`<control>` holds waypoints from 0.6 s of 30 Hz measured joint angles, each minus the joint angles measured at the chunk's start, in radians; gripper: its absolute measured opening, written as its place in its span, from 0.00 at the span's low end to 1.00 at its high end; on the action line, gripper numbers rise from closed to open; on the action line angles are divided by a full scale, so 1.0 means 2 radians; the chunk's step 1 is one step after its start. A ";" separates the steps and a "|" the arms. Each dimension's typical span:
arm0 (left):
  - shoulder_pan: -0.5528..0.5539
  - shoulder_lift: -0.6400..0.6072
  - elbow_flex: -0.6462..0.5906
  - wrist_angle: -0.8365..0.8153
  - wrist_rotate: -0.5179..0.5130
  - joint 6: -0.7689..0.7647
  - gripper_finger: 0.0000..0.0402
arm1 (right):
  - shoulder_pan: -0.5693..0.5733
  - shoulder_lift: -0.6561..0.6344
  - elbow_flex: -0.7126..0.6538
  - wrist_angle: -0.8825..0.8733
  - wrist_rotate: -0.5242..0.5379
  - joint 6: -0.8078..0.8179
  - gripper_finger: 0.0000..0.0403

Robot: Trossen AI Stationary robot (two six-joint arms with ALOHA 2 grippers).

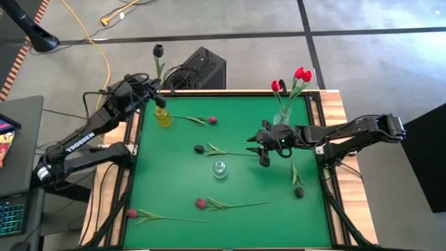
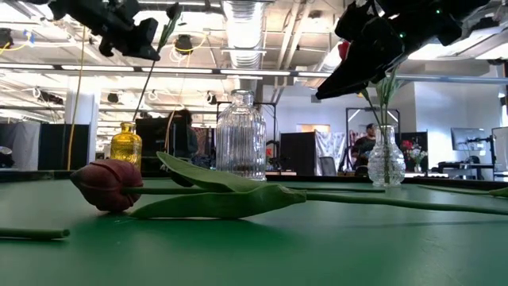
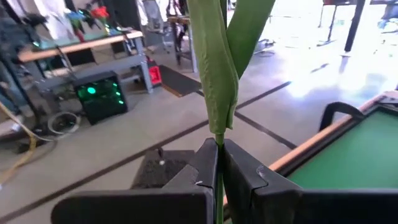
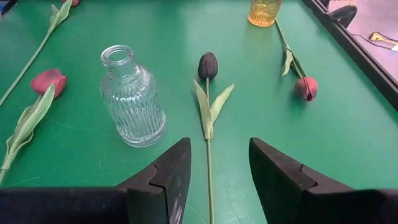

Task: Sort flowers into vase by color
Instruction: Put the left black tulip into the yellow vase

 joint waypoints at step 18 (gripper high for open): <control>0.024 0.000 -0.072 -0.004 0.001 -0.023 0.00 | -0.005 0.000 0.000 -0.002 0.000 -0.002 0.46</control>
